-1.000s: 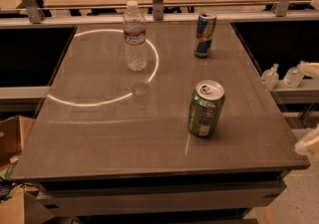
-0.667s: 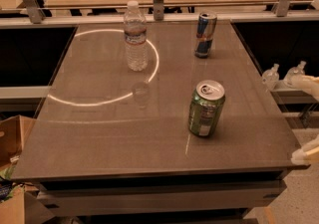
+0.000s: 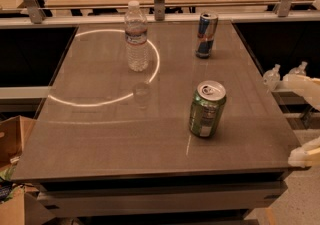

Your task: Knock green can over

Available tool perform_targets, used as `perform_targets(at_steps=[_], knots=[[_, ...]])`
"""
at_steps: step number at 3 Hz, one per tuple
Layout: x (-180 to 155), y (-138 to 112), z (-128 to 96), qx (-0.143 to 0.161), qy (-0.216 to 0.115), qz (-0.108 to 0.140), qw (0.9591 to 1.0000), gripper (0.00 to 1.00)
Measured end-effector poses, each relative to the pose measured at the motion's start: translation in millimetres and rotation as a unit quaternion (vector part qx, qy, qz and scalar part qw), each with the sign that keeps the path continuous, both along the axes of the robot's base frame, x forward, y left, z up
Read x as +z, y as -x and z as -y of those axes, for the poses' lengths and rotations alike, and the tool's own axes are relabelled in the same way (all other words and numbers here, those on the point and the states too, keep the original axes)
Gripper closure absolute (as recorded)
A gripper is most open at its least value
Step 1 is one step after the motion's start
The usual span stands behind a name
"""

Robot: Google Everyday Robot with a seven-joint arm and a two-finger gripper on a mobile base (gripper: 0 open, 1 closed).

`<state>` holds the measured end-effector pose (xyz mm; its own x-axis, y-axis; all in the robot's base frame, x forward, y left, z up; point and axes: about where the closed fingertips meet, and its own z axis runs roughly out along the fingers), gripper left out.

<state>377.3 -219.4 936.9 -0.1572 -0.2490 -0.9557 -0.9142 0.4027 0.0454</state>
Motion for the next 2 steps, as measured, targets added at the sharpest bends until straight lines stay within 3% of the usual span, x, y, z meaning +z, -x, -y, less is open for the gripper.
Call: perform_targets(at_steps=[2], knots=[[-10, 5, -8, -0.006, -0.003, 0.002, 1.0000, 0.00]])
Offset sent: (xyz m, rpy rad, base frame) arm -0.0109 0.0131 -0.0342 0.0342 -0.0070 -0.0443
